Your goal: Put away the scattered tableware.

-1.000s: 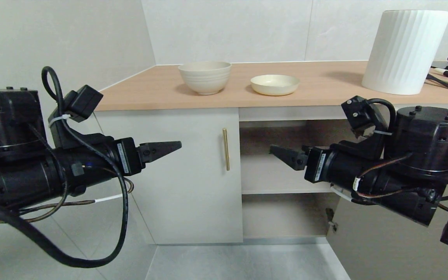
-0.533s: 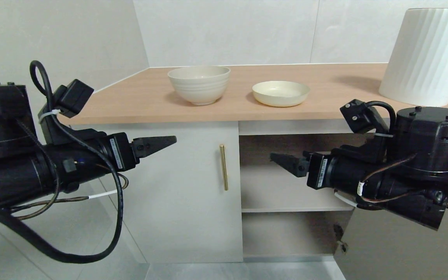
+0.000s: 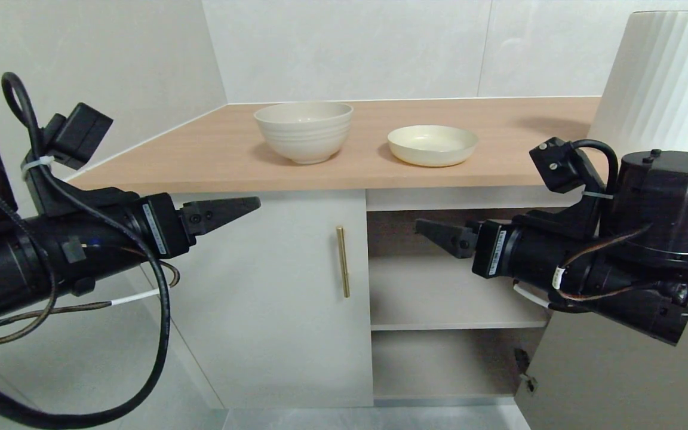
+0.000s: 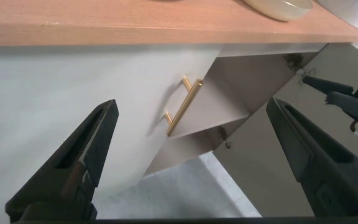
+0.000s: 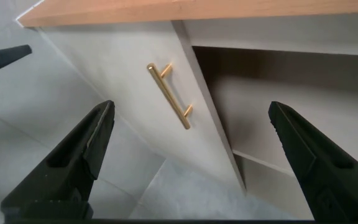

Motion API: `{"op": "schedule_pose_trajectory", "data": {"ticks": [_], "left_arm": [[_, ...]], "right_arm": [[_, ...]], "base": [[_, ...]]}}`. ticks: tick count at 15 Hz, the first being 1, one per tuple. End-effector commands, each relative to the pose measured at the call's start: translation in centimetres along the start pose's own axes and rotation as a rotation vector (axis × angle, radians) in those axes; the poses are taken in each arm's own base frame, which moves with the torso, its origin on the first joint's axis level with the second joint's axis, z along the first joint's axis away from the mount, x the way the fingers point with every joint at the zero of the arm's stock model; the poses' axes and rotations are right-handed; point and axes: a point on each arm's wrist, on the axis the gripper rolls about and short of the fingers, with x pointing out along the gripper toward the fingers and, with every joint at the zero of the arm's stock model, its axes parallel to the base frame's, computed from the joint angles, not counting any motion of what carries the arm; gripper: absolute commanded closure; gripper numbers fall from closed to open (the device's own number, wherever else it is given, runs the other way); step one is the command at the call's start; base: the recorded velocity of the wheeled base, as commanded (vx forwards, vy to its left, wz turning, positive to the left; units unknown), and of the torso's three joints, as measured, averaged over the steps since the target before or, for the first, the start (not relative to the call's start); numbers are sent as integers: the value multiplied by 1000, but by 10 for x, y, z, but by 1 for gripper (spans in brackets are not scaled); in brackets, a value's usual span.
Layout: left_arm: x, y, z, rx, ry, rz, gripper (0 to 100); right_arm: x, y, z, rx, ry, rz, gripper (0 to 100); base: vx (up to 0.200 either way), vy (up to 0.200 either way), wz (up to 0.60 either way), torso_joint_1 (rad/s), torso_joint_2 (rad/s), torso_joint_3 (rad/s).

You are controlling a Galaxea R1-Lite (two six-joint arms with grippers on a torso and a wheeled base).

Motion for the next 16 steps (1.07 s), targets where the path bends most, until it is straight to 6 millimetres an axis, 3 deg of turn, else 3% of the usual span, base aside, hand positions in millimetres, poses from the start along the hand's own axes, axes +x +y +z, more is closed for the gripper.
{"op": "schedule_pose_trajectory", "data": {"ticks": [1, 12, 16], "left_arm": [[0, 0, 0, 0, -2, 0, 0], [3, 1, -1, -2, 5, 2, 0], [5, 2, -2, -3, 11, 4, 0]], "right_arm": [[0, 0, 1, 0, -2, 0, 0], [0, -1, 0, -12, -10, -35, 0], [-1, -1, 1, -27, -14, -35, 0]], "base": [[0, 0, 0, 0, 0, 0], [0, 0, 0, 0, -7, -6], [0, 0, 0, 29, -248, -300]]}}
